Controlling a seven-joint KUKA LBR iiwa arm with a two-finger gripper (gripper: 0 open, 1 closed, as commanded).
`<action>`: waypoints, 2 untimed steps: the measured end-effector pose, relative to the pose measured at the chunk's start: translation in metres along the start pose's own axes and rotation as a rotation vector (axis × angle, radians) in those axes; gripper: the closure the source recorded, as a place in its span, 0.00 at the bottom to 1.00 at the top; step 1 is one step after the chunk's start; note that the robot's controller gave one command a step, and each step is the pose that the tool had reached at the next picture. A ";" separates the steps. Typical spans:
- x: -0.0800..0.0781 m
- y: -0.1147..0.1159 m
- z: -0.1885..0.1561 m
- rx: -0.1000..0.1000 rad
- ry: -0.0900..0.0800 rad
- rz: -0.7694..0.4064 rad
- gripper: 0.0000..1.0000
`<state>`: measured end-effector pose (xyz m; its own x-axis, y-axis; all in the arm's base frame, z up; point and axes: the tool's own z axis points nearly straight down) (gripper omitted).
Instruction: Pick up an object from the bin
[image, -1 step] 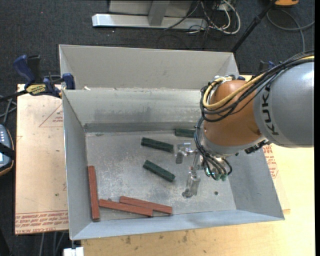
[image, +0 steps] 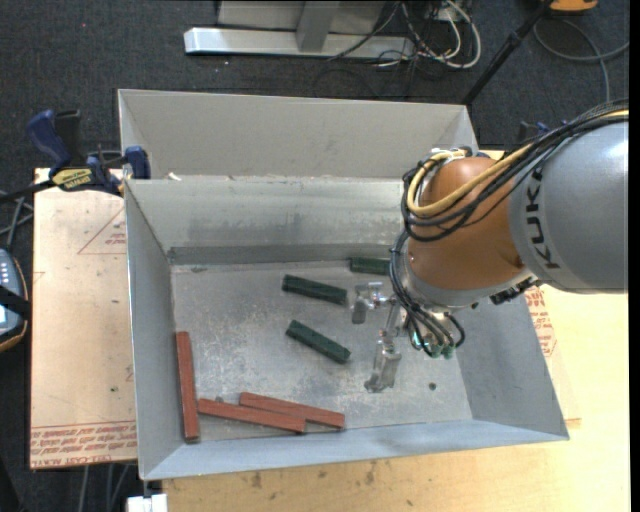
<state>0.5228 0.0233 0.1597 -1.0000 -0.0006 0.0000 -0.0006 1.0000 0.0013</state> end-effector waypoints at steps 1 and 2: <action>-0.016 0.013 0.018 0.001 -0.009 0.089 0.00; -0.010 0.028 0.077 0.000 -0.002 0.073 1.00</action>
Offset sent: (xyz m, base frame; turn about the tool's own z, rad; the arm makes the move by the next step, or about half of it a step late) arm 0.0090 0.0272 -0.0772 0.0718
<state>0.5326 0.0511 0.0827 -0.9974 0.0726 -0.0023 0.0726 0.9974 0.0016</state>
